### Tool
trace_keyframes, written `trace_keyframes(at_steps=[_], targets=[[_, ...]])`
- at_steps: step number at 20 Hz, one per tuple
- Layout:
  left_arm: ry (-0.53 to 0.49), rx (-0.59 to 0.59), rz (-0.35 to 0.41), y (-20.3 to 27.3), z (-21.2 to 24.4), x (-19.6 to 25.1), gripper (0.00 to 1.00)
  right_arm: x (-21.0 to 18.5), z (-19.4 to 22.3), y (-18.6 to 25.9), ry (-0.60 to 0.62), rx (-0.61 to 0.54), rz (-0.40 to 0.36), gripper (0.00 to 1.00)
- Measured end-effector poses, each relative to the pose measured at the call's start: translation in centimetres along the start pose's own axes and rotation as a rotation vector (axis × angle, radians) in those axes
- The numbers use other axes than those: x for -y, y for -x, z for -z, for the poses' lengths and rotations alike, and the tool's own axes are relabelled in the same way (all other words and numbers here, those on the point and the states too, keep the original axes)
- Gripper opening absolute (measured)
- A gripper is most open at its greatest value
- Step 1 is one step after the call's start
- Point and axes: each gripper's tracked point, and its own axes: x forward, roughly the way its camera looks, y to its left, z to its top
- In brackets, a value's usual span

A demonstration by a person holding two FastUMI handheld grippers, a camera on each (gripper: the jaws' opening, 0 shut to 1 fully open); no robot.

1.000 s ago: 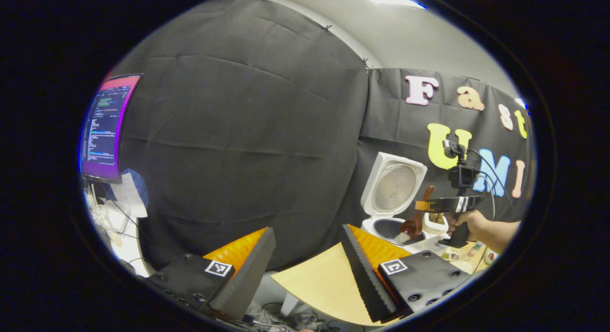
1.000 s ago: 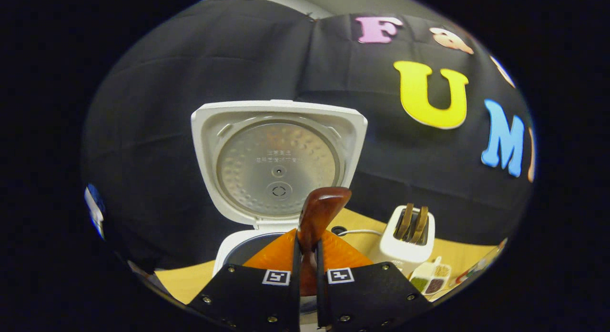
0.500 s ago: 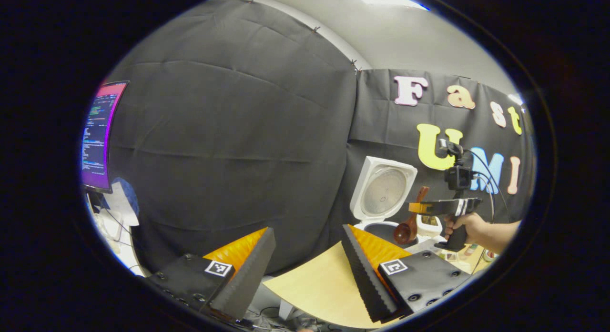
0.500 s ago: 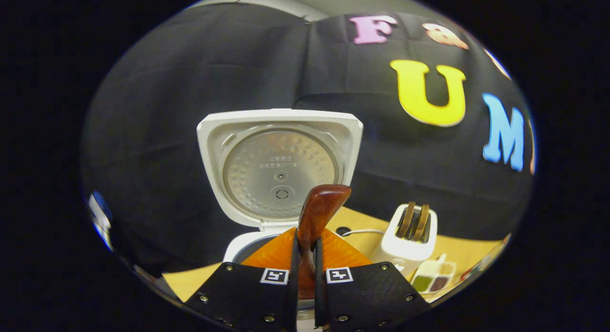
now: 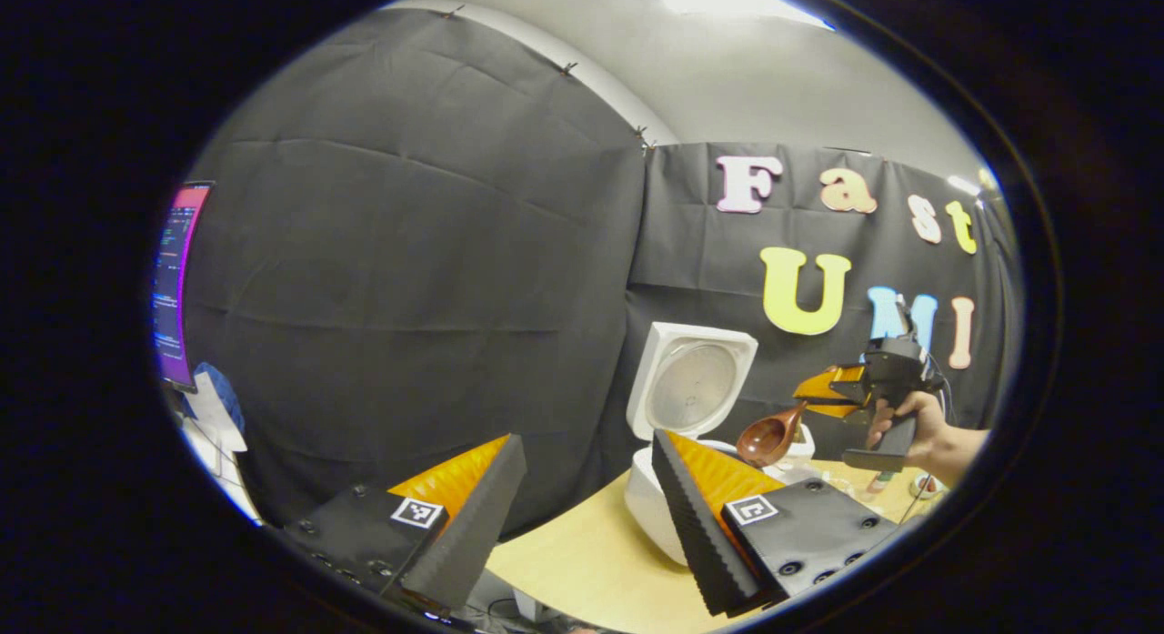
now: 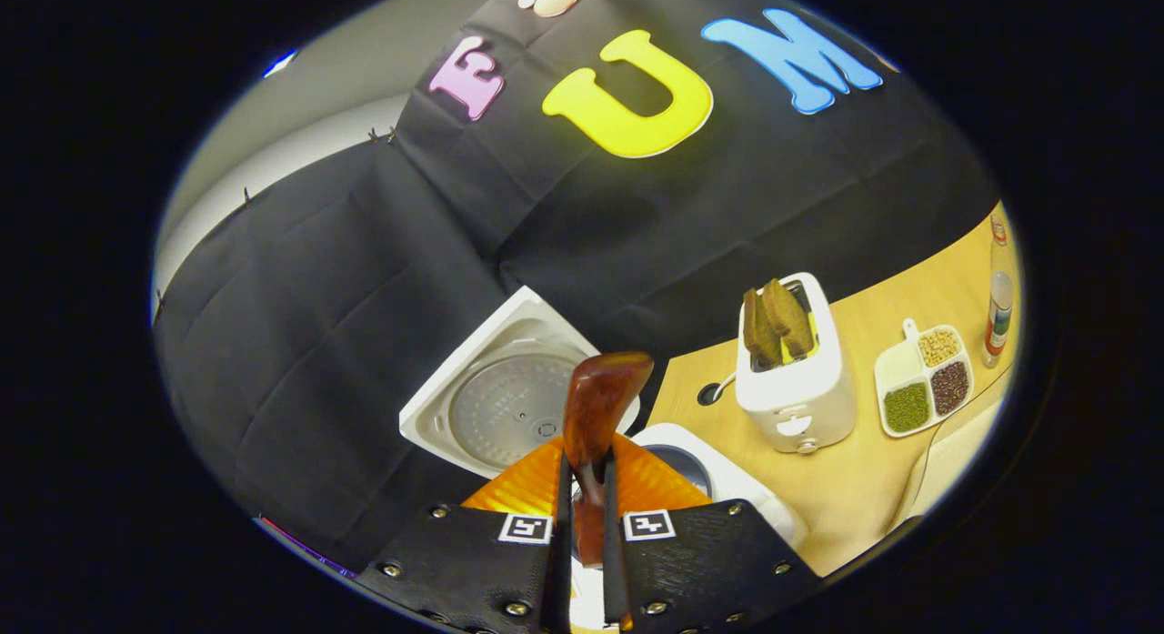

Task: Close the left gripper, press the button to open the rice cooker; take a wooden spoon from the chopstick holder with the right hand, scoop a spoonful of rice and pour it into the rice cooker, then put the wooden spoon back into the chopstick holder.

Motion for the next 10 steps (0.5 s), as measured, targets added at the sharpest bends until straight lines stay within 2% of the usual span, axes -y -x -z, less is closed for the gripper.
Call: trace_keyframes(at_steps=[5,10], targets=[[0.009,0.016,0.057,-0.3,-1.5,4.7,0.97,3.0,-4.3,6.6,-0.059,0.098,0.014,0.14],[0.007,0.036,0.121,-0.2,-2.7,9.7,0.95,9.0,-8.1,13.7,-0.068,0.186,0.091,0.14]])
